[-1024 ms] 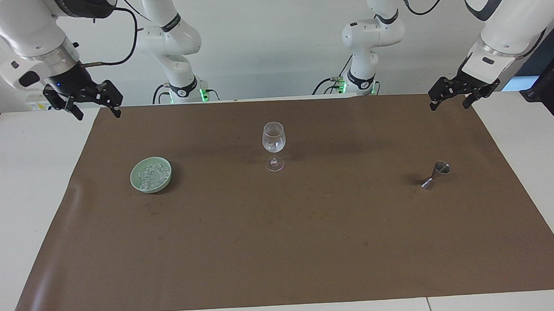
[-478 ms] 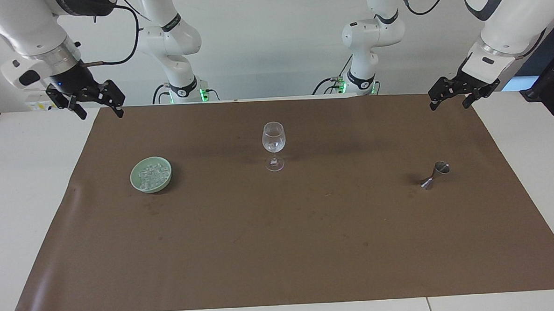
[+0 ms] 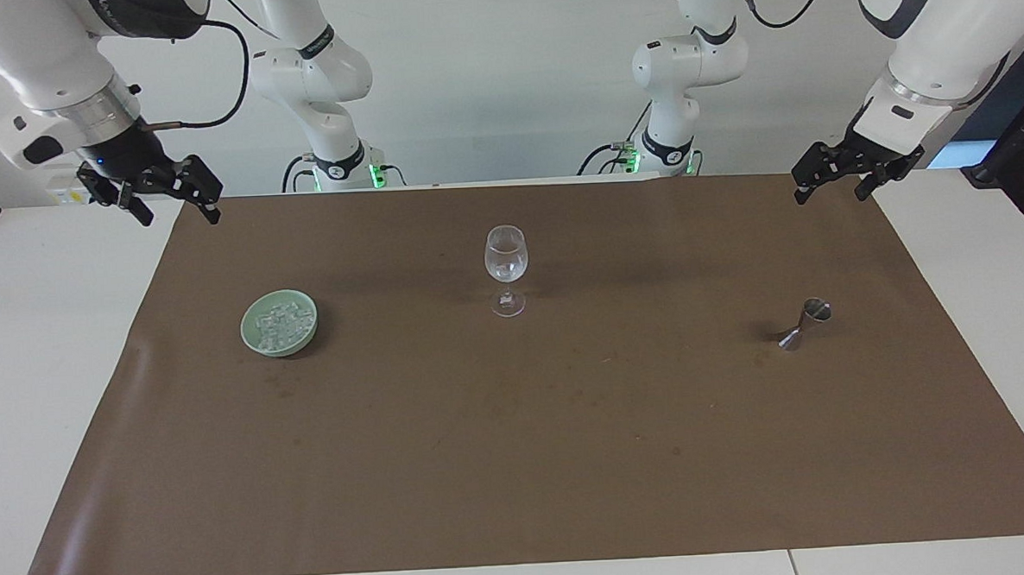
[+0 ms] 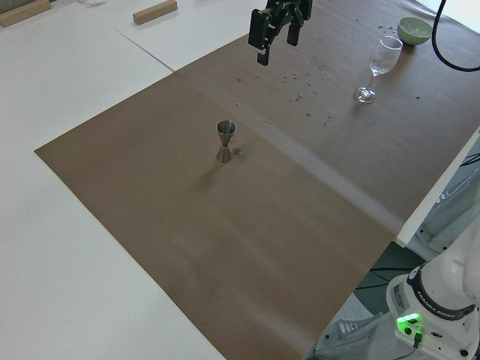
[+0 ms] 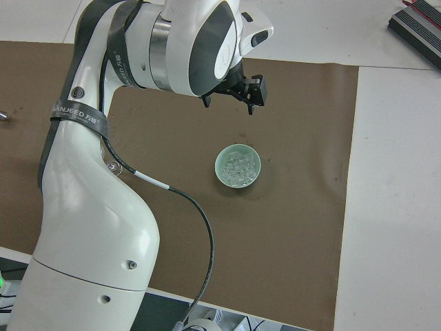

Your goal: Pour wine and add ice with both arms

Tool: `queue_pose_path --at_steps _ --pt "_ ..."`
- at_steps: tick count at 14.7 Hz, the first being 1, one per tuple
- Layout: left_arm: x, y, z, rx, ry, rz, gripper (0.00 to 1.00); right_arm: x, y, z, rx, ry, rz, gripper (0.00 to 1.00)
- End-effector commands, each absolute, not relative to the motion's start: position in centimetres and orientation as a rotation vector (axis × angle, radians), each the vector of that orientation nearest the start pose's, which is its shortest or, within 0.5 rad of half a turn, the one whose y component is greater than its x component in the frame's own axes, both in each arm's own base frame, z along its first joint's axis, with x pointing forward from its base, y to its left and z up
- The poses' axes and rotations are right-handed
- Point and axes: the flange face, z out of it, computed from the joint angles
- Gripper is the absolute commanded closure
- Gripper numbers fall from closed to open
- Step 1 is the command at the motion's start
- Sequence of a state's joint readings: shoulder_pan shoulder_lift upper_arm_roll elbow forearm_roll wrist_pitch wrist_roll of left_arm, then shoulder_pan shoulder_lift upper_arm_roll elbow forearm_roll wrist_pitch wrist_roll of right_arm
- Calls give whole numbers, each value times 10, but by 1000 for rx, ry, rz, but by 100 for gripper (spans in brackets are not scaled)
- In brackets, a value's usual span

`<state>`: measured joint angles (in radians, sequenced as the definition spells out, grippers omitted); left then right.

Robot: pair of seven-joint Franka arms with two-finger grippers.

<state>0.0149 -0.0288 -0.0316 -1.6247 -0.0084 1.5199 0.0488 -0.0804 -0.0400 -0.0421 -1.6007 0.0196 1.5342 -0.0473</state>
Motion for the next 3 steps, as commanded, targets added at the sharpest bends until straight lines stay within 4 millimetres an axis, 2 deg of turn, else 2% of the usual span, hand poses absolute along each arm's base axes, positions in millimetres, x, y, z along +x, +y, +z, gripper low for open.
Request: queue_pose_path --at_steps 1,3 --pt "535 -10 611 -3123 112 125 0 533 -63 630 -3114 131 19 0" --pt "535 -10 611 -3123 112 125 0 533 -63 630 -3114 131 19 0"
